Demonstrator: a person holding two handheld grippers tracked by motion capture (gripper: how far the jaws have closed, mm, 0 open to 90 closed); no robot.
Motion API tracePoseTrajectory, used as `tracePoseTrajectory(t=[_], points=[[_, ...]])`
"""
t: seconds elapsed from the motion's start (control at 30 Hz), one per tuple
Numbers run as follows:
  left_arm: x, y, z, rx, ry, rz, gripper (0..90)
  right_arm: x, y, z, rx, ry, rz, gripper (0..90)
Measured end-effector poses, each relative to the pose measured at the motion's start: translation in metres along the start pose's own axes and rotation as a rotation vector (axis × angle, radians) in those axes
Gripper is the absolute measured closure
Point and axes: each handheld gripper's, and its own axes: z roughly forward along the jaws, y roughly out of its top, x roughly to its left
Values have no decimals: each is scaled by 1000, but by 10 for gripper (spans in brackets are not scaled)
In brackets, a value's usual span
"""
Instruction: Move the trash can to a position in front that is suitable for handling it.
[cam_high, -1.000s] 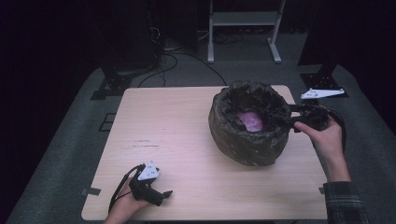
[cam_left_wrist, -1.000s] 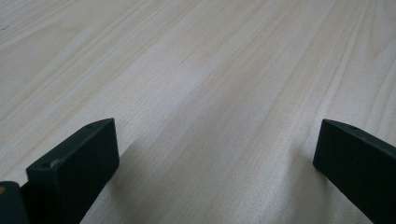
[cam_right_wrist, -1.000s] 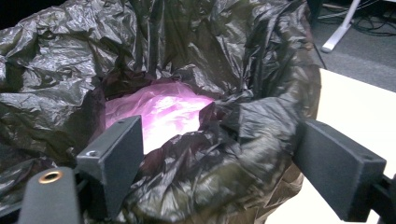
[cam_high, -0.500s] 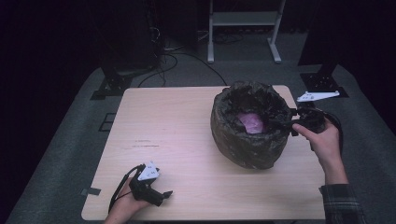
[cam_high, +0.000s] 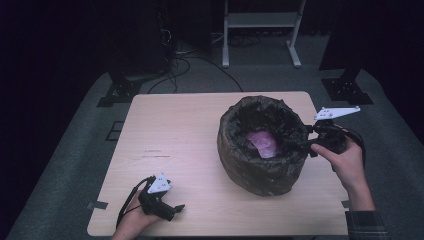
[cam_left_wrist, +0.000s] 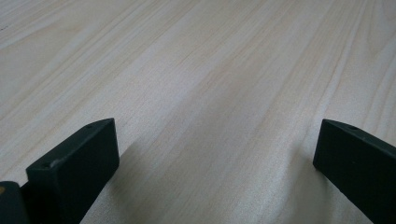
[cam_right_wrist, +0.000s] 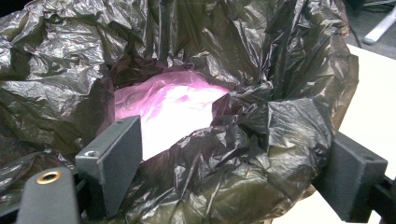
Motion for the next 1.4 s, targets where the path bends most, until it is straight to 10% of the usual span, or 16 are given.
tracePoseTrajectory(t=[0.9, 1.4], points=[[0, 0, 0, 1, 0, -3, 0, 83, -15, -3, 71, 133, -118, 149], [-1, 0, 0, 0, 0, -4, 0, 70, -11, -27, -41, 132, -58, 148]])
